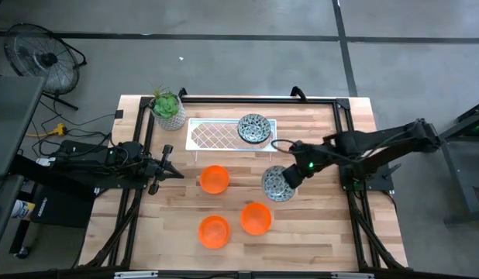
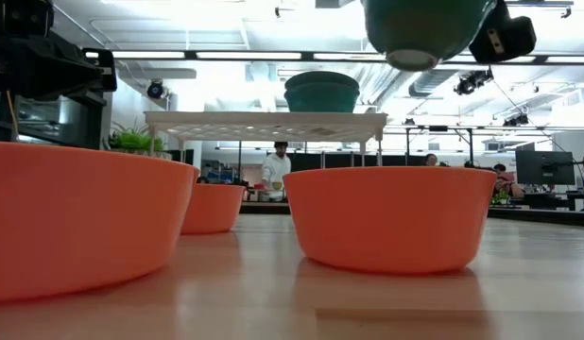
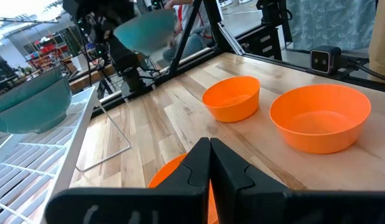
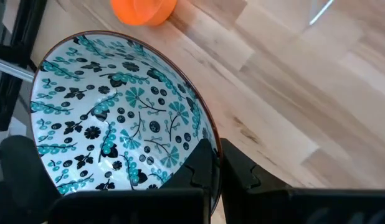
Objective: Pick & Place Mini bowls
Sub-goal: Stack the white patterned bowl on the white patterned bowl on the shelf
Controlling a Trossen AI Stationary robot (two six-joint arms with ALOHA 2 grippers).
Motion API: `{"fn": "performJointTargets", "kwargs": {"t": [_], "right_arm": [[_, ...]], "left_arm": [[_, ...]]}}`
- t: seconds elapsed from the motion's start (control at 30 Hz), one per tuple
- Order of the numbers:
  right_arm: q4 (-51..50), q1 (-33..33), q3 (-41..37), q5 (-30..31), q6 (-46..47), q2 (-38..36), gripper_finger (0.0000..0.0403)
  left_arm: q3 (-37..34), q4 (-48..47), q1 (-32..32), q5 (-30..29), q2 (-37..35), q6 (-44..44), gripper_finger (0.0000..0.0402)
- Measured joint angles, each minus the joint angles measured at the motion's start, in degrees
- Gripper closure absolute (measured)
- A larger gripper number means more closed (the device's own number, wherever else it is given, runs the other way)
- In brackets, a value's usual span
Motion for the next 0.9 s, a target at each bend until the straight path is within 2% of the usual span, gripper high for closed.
{"fn": "performJointTargets", "kwargs": {"t": [0.23, 0.43, 0.7, 0.9], "right_arm": [[-2.31, -4.33, 0.38, -2.9, -6.12, -4.6, 0.0402], [-9.04, -10.51, 6.9, -4.18, -16.84, -4.48, 0.0402], [-19.5, -19.87, 18.44, -8.07, -32.57, 0.35, 0.0402], [-24.99, -25.54, 27.85, -8.21, -42.03, 6.6, 0.0402]], "left_arm": [[0.01, 0.0, 0.01, 0.01, -0.02, 0.0, 0.0401], [0.0, 0.0, 0.0, 0.0, -0.01, 0.0, 0.0401], [0.02, 0.0, -0.01, 0.0, -0.02, 0.0, 0.0401], [0.0, 0.0, 0.0, 0.0, -0.01, 0.0, 0.0401]]}}
